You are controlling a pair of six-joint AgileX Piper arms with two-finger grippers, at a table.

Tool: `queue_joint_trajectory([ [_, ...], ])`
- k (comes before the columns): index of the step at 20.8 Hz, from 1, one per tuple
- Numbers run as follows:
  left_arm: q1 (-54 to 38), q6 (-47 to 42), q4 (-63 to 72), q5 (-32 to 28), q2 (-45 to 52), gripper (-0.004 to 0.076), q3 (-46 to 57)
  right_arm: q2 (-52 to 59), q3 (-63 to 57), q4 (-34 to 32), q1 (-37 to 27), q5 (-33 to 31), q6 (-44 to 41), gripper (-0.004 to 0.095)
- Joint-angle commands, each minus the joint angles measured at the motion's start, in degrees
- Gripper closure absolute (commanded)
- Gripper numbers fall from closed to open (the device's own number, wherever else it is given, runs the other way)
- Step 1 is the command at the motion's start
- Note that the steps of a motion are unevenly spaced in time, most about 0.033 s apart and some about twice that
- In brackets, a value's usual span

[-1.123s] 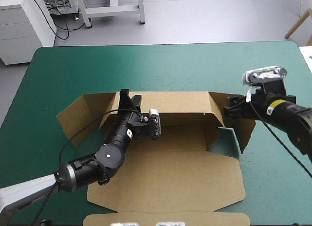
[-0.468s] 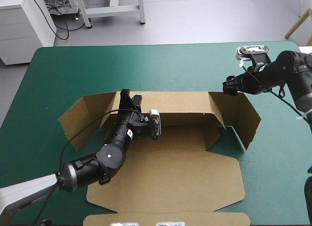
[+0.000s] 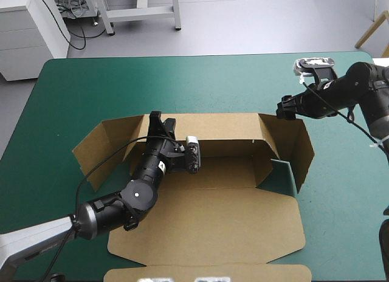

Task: Fold the box

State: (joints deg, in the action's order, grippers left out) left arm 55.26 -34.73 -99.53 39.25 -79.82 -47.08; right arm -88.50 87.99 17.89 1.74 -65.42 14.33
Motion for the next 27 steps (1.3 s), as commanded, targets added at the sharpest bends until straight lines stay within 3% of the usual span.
queue_joint_trajectory([
  [1,0.1,-0.7,-4.5,4.1,1.6,0.0734,-1.3,1.5,1.4,2.2,-0.4,5.1,-0.5,0.0130],
  [11,0.1,-0.7,-4.5,4.2,1.6,0.0734,-1.3,0.0,19.6,-0.3,-0.4,6.9,-4.8,0.0129],
  [17,0.1,-0.7,-4.5,4.2,1.6,0.0734,-1.3,-11.2,32.3,-2.0,-0.9,-3.1,-6.8,0.0129],
  [27,0.1,-0.7,-4.5,4.3,1.6,0.0734,-1.3,-15.3,23.2,0.5,-0.9,-3.6,-4.1,0.0130],
])
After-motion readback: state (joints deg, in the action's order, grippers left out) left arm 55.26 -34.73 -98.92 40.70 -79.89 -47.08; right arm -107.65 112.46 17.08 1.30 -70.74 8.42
